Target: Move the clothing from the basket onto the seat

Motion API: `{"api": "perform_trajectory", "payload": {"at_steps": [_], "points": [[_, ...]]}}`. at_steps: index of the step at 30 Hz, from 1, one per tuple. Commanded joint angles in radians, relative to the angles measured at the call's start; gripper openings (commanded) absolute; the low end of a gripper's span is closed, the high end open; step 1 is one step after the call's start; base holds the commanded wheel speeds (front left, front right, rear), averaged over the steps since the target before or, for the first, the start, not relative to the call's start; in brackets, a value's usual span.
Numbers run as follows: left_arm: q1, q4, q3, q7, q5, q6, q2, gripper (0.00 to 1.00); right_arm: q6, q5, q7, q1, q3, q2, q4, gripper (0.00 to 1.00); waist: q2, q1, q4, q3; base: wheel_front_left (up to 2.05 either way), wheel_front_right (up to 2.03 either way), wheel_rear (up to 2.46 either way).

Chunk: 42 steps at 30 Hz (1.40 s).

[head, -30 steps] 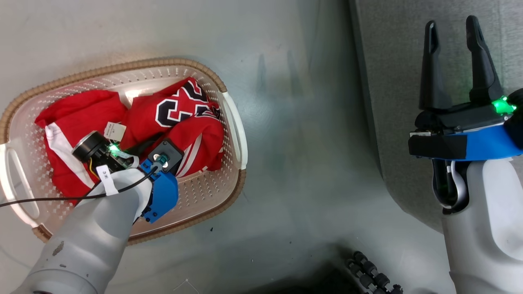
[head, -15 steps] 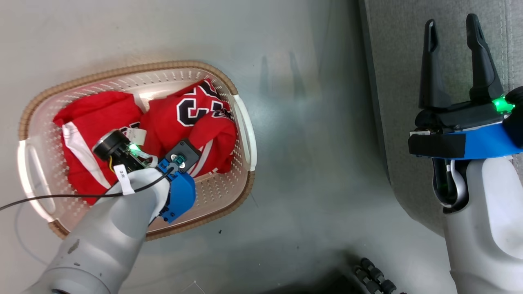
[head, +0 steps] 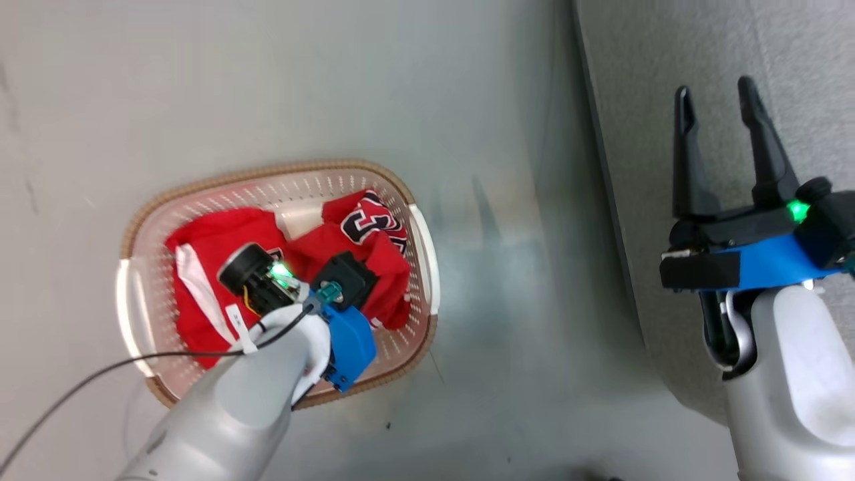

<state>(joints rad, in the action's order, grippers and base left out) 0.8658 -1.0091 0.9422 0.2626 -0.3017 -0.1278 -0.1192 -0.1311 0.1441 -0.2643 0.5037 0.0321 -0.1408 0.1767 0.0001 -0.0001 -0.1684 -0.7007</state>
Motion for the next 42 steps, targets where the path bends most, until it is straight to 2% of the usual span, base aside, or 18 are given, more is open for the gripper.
{"api": "perform_trajectory", "payload": {"at_steps": [1,11,25,36,42], "points": [[-0.027,0.024,-0.012,0.003,-0.008,-0.004,-0.005,0.00,0.001,-0.004,0.000,-0.021,0.004,-0.004,0.007,1.00,-0.0001,0.0001,0.023,0.067,0.00,0.00,0.00],[-0.164,0.235,-0.141,0.003,-0.022,0.001,-0.012,0.00,0.001,-0.016,0.000,-0.097,0.020,-0.011,0.046,1.00,-0.0001,0.0001,0.063,0.254,0.00,0.00,0.00],[-0.324,0.454,-0.297,0.003,0.027,0.006,-0.003,0.00,0.001,-0.020,0.000,-0.224,0.053,0.008,0.092,1.00,-0.0001,0.0001,0.103,0.495,0.00,0.00,0.00],[-0.343,0.560,-0.344,0.003,0.041,0.001,0.026,0.00,0.001,-0.024,0.000,-0.313,0.081,0.027,0.119,1.00,-0.0001,0.0001,0.113,0.657,0.00,0.00,0.00],[-0.336,0.581,-0.355,0.003,0.039,-0.001,0.035,0.00,0.001,-0.023,0.000,-0.341,0.091,0.039,0.117,1.00,-0.0001,0.0001,0.108,0.702,0.00,0.00,0.00]]}}
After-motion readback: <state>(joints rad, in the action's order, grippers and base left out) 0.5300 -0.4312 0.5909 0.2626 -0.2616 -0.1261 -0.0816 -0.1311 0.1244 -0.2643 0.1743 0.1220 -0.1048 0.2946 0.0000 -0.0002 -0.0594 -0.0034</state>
